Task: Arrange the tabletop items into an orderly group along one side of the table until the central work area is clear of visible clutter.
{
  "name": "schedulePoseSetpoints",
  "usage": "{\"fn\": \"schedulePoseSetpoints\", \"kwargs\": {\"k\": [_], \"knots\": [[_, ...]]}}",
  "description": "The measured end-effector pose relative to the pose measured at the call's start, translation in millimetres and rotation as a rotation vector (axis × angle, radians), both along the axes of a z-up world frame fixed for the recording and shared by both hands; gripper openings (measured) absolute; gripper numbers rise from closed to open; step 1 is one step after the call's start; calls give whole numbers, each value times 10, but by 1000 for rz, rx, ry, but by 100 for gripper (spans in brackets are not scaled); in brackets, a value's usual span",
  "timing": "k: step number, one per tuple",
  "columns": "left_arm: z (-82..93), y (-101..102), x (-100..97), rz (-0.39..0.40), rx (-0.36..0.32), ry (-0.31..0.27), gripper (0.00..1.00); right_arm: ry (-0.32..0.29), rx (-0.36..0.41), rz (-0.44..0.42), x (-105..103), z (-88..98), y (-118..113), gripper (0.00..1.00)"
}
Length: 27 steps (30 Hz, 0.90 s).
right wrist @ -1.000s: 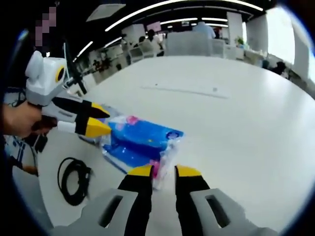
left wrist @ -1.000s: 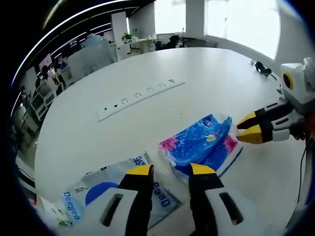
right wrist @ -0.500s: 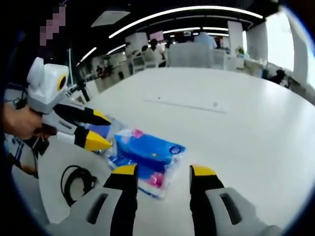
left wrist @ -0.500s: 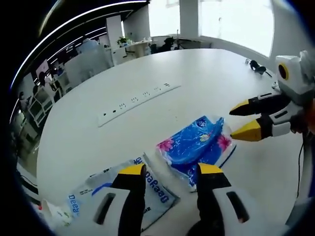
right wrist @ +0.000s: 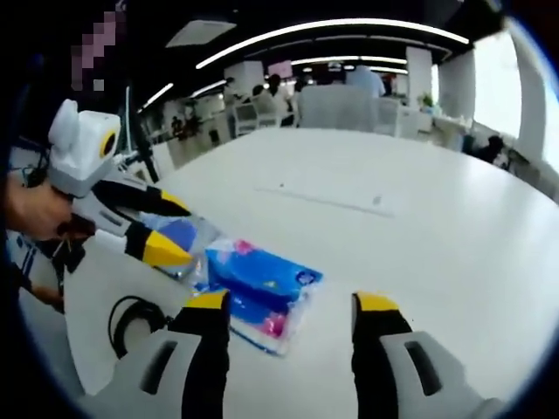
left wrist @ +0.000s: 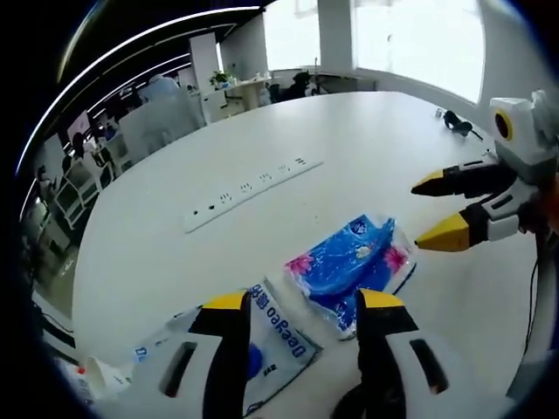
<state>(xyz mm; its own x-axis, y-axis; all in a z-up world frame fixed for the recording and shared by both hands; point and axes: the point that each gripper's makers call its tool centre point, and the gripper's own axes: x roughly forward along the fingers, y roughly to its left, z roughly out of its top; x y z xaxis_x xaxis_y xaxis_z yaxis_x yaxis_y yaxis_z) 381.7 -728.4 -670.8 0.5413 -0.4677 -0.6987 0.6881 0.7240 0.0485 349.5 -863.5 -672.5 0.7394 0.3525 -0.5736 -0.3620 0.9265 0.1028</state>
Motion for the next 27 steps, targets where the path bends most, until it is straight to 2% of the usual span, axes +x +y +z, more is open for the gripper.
{"fn": "schedulePoseSetpoints", "kwargs": {"k": [3,5,16,25,27], "knots": [[33,23,-6,3,-1,-2,50,-2,-4,-3,-2,28,-6,60],[40,25,-36,18,-19,23,57,-12,-11,1,-10,67,2,60],[230,78,-69,26,-35,-17,71,-42,-44,5,-26,223,-2,68],[352,112,-123,31,-62,-34,85,-62,-54,12,-68,335,27,81],[382,117,-144,30,-65,-36,85,-60,-44,12,-88,366,49,83]]}}
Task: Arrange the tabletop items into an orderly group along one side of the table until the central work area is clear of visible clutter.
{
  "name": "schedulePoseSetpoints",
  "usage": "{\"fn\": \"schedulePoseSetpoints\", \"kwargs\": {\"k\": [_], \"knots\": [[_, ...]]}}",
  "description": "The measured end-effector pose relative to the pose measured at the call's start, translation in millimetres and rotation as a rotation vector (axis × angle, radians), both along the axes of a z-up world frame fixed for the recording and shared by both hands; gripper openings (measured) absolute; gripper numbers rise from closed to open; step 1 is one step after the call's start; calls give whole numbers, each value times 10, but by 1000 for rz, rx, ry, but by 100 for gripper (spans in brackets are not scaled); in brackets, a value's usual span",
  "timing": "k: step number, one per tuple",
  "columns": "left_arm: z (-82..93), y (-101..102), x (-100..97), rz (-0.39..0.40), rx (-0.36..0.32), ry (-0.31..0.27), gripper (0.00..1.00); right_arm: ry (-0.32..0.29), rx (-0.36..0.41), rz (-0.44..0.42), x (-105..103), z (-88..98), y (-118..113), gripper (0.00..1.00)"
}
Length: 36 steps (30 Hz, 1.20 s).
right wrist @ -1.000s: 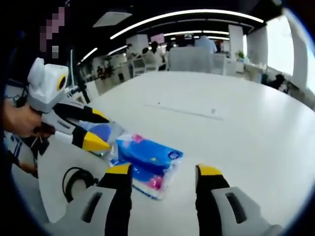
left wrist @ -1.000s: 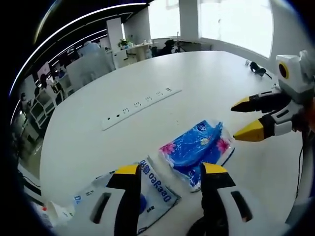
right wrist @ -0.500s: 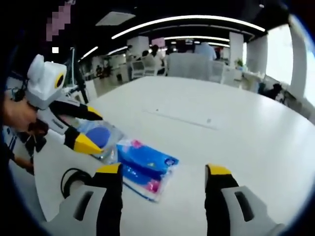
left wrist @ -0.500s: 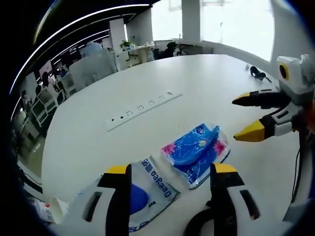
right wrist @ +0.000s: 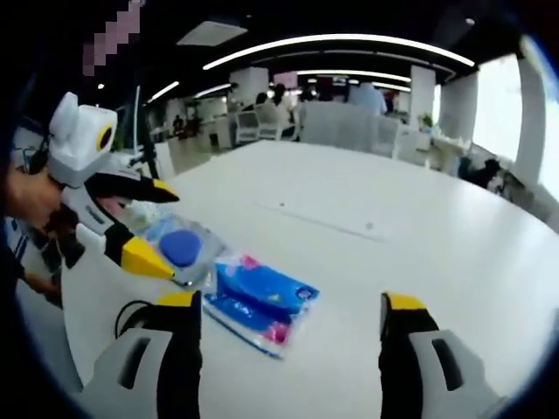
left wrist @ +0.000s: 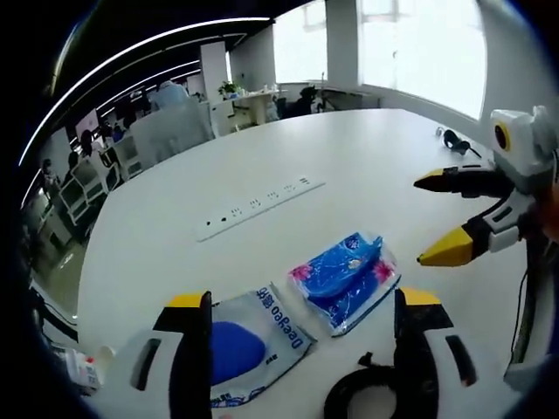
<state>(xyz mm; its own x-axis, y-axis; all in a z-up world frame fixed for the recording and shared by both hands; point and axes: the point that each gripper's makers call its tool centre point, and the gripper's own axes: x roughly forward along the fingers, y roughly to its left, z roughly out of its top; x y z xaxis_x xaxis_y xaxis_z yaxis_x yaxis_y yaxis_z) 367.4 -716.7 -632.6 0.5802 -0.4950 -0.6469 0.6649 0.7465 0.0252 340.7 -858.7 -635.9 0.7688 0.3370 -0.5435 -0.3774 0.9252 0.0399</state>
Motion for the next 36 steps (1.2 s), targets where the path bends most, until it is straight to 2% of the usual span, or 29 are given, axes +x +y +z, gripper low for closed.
{"fn": "schedulePoseSetpoints", "kwargs": {"k": [3,10,18,27,36], "knots": [[25,6,-21,11,-15,13,93,-16,-8,4,-22,70,13,84],[177,47,-112,-3,-32,-5,94,-24,-35,23,-90,168,22,87],[242,130,-238,-38,-45,-28,99,-38,-50,38,-205,228,66,89],[260,289,-420,-53,-38,-42,99,-44,-54,62,-323,265,177,97],[289,429,-523,-56,-33,-66,99,-59,-50,68,-396,338,261,100]]}}
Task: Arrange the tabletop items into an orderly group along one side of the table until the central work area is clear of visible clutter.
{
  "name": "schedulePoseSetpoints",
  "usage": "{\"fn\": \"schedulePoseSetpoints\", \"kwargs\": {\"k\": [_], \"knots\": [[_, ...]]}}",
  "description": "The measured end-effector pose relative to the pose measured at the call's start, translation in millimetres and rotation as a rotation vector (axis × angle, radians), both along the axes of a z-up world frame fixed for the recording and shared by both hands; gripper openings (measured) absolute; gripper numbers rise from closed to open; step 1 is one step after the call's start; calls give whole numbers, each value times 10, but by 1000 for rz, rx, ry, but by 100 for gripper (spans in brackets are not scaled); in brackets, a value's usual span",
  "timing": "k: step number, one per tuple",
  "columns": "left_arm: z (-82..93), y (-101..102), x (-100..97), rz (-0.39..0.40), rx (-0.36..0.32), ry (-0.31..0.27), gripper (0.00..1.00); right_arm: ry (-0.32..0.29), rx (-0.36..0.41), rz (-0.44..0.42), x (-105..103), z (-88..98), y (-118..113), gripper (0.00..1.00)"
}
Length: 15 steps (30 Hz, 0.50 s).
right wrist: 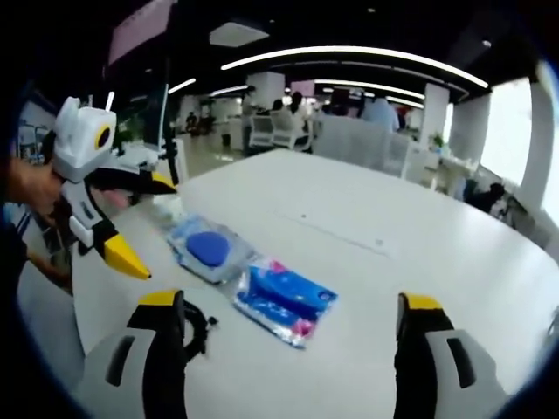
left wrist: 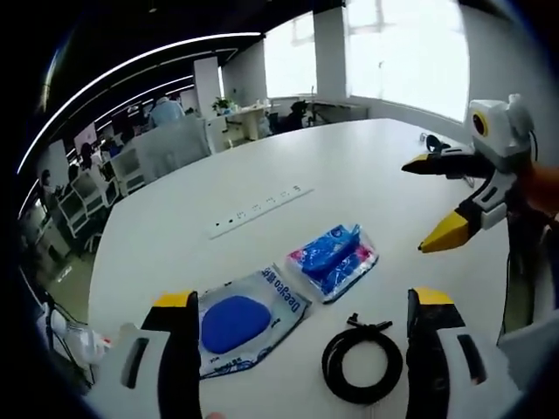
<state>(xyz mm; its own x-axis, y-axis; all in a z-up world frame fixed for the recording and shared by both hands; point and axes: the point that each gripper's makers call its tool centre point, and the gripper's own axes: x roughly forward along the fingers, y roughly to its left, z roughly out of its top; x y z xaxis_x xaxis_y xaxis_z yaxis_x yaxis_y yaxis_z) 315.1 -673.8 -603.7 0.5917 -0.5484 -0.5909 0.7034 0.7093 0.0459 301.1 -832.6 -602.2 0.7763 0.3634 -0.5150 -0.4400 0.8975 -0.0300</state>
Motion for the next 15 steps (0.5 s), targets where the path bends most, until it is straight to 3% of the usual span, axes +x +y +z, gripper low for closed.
{"fn": "schedulePoseSetpoints", "kwargs": {"k": [15], "knots": [[13,145,-146,-13,0,-37,97,-15,-5,11,-128,58,60,99]]}}
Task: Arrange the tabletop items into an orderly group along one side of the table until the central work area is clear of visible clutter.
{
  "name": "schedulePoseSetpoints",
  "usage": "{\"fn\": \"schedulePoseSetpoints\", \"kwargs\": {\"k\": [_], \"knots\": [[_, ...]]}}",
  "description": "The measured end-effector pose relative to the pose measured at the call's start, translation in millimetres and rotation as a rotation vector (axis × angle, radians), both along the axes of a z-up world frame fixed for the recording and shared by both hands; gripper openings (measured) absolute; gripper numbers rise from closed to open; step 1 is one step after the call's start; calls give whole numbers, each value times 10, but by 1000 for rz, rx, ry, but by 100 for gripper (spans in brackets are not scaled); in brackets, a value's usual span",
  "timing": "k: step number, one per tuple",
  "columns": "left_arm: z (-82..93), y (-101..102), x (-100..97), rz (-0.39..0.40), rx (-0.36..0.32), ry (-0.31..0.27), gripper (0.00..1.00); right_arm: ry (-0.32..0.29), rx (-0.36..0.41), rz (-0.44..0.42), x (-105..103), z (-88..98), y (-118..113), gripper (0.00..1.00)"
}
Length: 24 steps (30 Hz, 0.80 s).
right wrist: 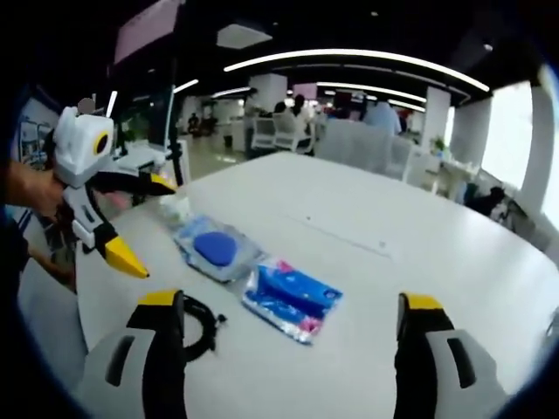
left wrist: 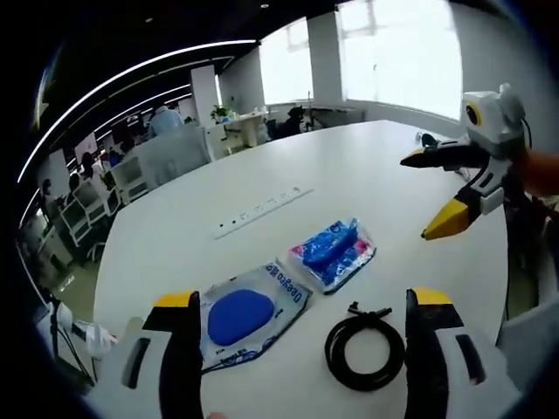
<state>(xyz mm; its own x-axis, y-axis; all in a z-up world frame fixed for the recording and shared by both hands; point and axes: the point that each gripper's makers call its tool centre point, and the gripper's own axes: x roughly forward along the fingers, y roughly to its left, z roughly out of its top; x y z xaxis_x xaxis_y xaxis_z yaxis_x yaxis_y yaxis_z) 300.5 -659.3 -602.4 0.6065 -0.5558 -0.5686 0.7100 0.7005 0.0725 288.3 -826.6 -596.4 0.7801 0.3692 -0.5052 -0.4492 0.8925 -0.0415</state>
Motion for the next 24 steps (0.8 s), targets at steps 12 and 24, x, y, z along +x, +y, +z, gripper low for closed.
{"fn": "schedulePoseSetpoints", "kwargs": {"k": [12,24], "knots": [[-53,113,-125,-19,8,0,94,-5,5,30,-68,18,187,92],[-155,182,-230,-45,39,-2,88,-3,-10,69,-155,-50,317,75]]}}
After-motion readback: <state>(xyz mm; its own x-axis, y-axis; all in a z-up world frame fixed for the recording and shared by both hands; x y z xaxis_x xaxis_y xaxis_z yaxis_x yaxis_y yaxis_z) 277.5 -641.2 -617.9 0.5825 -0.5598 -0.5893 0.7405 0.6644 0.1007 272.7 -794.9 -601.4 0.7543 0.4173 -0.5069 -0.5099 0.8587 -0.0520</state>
